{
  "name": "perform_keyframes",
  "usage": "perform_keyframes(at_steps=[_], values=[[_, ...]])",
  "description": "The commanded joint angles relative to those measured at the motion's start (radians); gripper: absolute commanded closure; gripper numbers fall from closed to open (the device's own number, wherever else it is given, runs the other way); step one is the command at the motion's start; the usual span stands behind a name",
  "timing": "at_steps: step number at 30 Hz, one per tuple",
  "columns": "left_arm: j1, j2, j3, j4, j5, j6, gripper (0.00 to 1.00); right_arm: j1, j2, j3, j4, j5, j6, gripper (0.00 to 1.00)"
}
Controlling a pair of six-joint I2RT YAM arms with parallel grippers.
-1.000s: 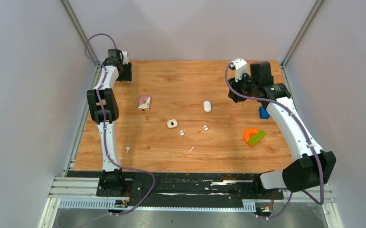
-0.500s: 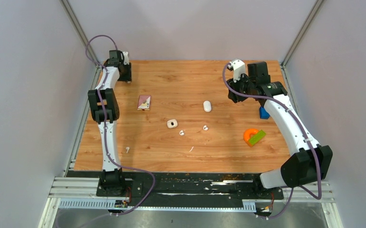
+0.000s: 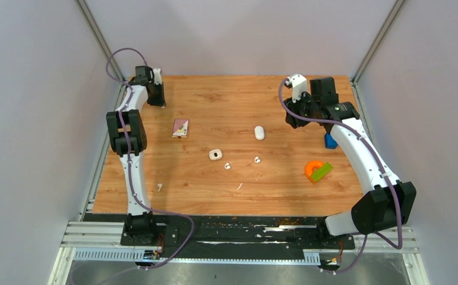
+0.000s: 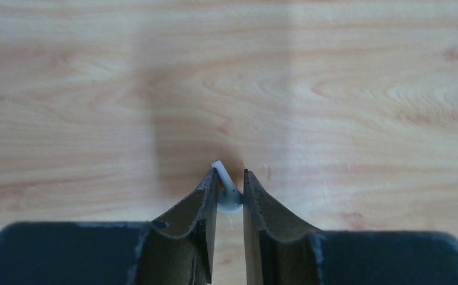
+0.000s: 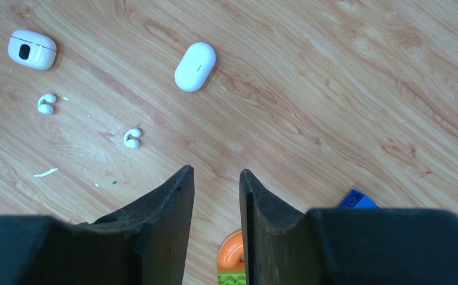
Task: Insert the wireless bluetooth earbuds into the charging case
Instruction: Pick up the earbud from the corner of the board, then place the earbud at the center of the board.
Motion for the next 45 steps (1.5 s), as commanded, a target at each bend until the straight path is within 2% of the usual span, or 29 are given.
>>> perform_keyframes(at_steps=[1,6,17,21,24,29,31,34,37,39,43,45], values=[[-0.003,-0.137,-0.105,-0.045,0.096,-0.046,0.75,-0.006,-0.023,0.016,0.044,-0.002,0.015,0.66],[0.0,-0.298,-0.271,-0.019,0.161,-0.079,0.78,-0.01,-0.039,0.011,0.059,-0.014,0.027,0.66],[-0.016,-0.651,-0.668,0.066,0.416,-0.235,0.82,-0.026,-0.109,-0.056,0.089,-0.023,0.034,0.66],[-0.085,-0.766,-0.794,0.064,0.466,-0.239,0.81,-0.034,-0.137,-0.084,0.089,-0.025,0.036,0.66],[-0.225,-0.82,-0.873,0.057,0.483,-0.209,0.8,-0.038,-0.157,-0.106,0.099,-0.028,0.038,0.66],[-0.466,-0.8,-0.913,0.041,0.467,-0.121,0.79,-0.05,-0.181,-0.116,0.104,-0.038,0.056,0.66],[-0.569,-0.759,-0.898,0.024,0.433,-0.058,0.78,-0.058,-0.195,-0.12,0.098,-0.042,0.061,0.66],[-0.661,-0.672,-0.839,0.015,0.388,0.005,0.76,-0.07,-0.208,-0.131,0.087,-0.051,0.07,0.66],[-0.707,-0.592,-0.762,0.006,0.383,0.005,0.75,-0.079,-0.218,-0.134,0.078,-0.057,0.078,0.66],[-0.718,-0.591,-0.732,0.009,0.371,0.005,0.74,-0.08,-0.23,-0.141,0.08,-0.058,0.078,0.66],[-0.709,-0.68,-0.748,0.012,0.287,0.079,0.64,-0.081,-0.255,-0.196,0.105,-0.09,0.044,0.66],[-0.687,-0.758,-0.795,0.04,0.271,0.106,0.58,-0.08,-0.272,-0.236,0.114,-0.163,-0.018,0.66]])
